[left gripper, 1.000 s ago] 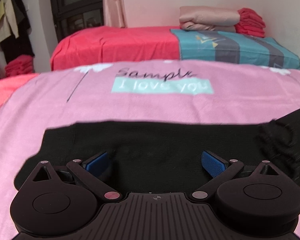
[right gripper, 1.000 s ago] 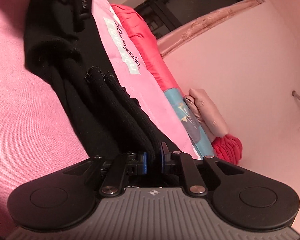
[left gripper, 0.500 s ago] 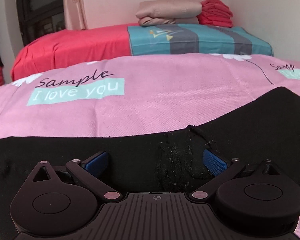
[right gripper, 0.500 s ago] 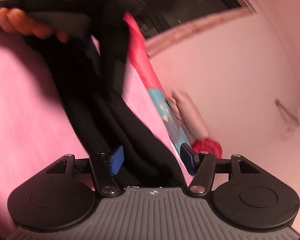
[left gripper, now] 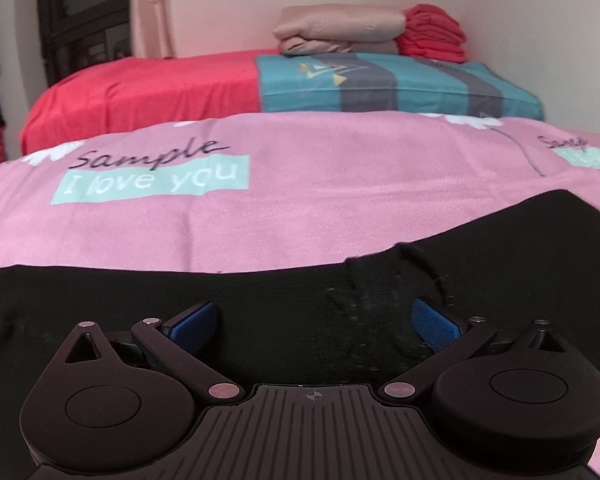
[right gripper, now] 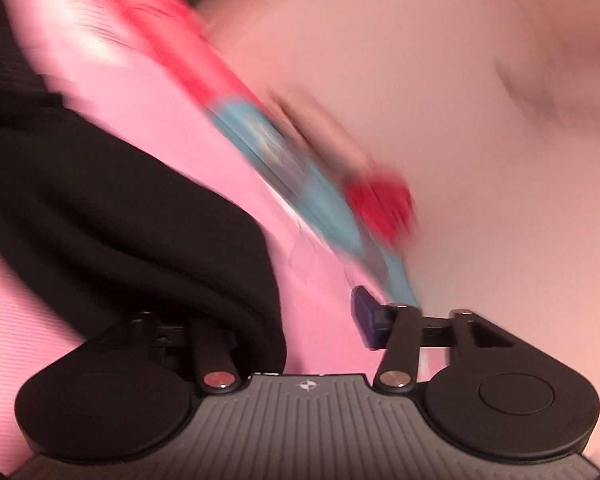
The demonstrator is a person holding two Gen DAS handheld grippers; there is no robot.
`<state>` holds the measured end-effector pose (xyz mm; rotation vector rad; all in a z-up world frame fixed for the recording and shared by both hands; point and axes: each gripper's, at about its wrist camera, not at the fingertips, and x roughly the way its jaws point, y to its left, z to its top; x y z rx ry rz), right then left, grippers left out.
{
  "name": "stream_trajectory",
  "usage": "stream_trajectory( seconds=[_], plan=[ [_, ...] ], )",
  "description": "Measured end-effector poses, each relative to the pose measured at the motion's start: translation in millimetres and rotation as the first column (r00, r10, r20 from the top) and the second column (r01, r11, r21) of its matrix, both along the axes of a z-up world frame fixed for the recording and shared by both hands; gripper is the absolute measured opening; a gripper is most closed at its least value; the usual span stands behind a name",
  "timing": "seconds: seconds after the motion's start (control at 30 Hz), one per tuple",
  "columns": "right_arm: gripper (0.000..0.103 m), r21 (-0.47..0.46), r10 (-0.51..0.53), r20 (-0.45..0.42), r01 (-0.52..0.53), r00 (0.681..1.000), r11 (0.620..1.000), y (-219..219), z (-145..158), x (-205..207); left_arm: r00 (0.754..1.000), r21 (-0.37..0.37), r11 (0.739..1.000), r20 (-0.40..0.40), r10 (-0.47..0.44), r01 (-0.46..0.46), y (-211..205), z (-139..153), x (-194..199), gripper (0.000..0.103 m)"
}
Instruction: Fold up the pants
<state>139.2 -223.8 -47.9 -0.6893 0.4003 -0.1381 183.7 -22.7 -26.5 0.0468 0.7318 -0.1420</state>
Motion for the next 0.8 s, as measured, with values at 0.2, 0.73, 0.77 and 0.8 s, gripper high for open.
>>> stream_trajectory(
  seconds=[0.2, 0.73, 0.77, 0.8],
  plan=[
    [0.060, -0.122, 0.016, -0.004, -0.017, 1.000, 0.992, 5.9, -10.7, -10.4, 1.000, 0.003, 1.000, 0.000, 0.003, -0.003, -0.3, -0.9, 0.6, 0.103],
    [0.073, 0.407, 0.265, -0.086, -0.209, 0.960, 0.889, 11.4, 71.9, -42.8, 1.000, -0.004, 1.000, -0.003, 0.001, -0.001, 0.4, -0.7, 1.1, 0.103],
    [0.073, 0.429, 0.255, -0.120, -0.182, 0.959, 0.885, 11.0, 67.9, -35.0, 1.000, -0.009, 1.000, -0.005, 0.000, 0.000, 1.4, -0.1, 1.1, 0.103],
    [0.072, 0.427, 0.241, -0.173, -0.147, 0.955, 0.892, 10.4, 58.5, -24.2, 1.000, -0.019, 1.000, -0.003, -0.007, 0.007, 4.0, 1.7, -0.1, 0.103]
  ],
)
